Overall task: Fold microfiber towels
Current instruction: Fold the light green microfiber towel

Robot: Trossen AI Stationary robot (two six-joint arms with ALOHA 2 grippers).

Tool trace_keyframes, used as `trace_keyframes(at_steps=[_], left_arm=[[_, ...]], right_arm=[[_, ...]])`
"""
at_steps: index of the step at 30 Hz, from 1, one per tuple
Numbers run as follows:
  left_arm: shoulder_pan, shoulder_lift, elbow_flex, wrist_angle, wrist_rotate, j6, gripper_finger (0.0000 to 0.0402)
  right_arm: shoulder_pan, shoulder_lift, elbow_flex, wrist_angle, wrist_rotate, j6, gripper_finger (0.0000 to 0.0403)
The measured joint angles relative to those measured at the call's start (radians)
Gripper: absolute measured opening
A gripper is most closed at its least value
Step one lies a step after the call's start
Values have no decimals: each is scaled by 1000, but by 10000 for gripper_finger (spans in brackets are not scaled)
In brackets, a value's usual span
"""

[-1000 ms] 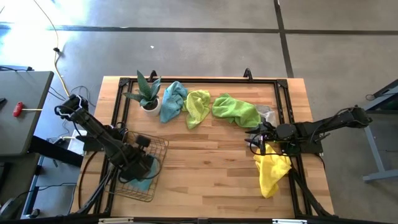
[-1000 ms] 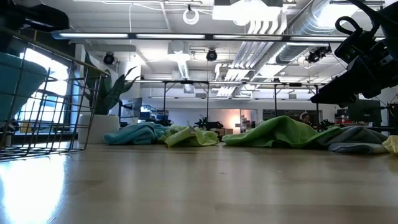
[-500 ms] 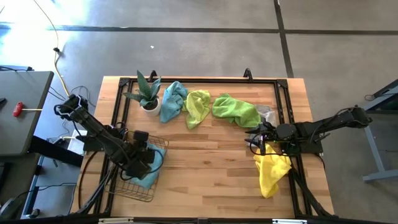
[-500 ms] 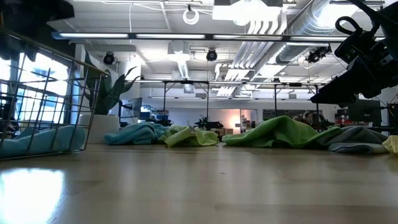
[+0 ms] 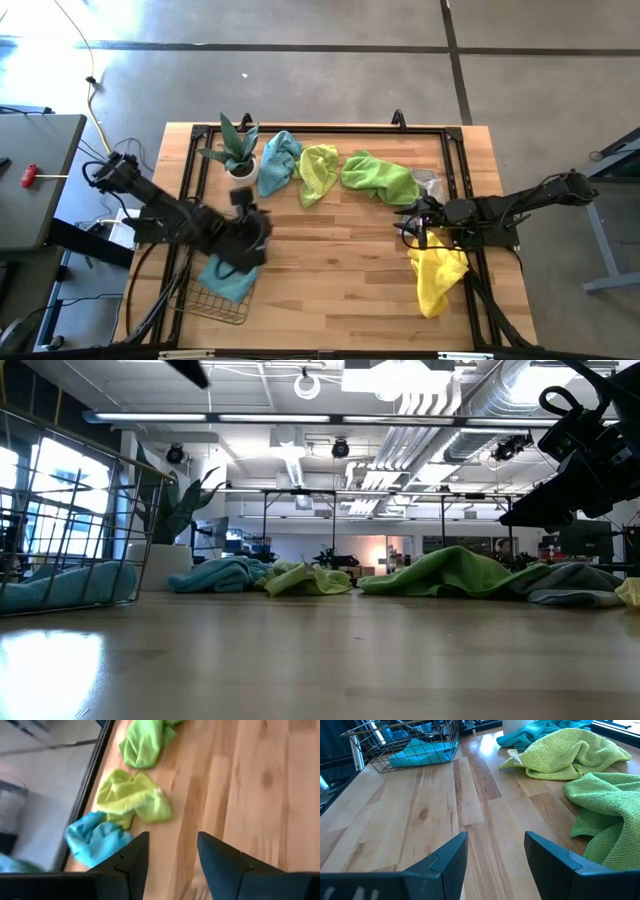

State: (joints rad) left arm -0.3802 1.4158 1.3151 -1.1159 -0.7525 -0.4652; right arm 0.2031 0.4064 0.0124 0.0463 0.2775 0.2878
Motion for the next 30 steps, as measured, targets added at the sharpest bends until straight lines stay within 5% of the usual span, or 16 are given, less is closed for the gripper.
trace_keyframes(at_steps=[9,14,23,30], left_arm=[[268,168,0,377,115,257,155],[340,318,0,438,131,355,155],[416,541,-1,541,112,368,158],[491,597,-1,563,113,326,224]], right_arm=[[0,0,0,0,0,0,188],[0,0,0,0,0,0,188],[0,0,0,0,0,0,188],[0,0,0,0,0,0,188]])
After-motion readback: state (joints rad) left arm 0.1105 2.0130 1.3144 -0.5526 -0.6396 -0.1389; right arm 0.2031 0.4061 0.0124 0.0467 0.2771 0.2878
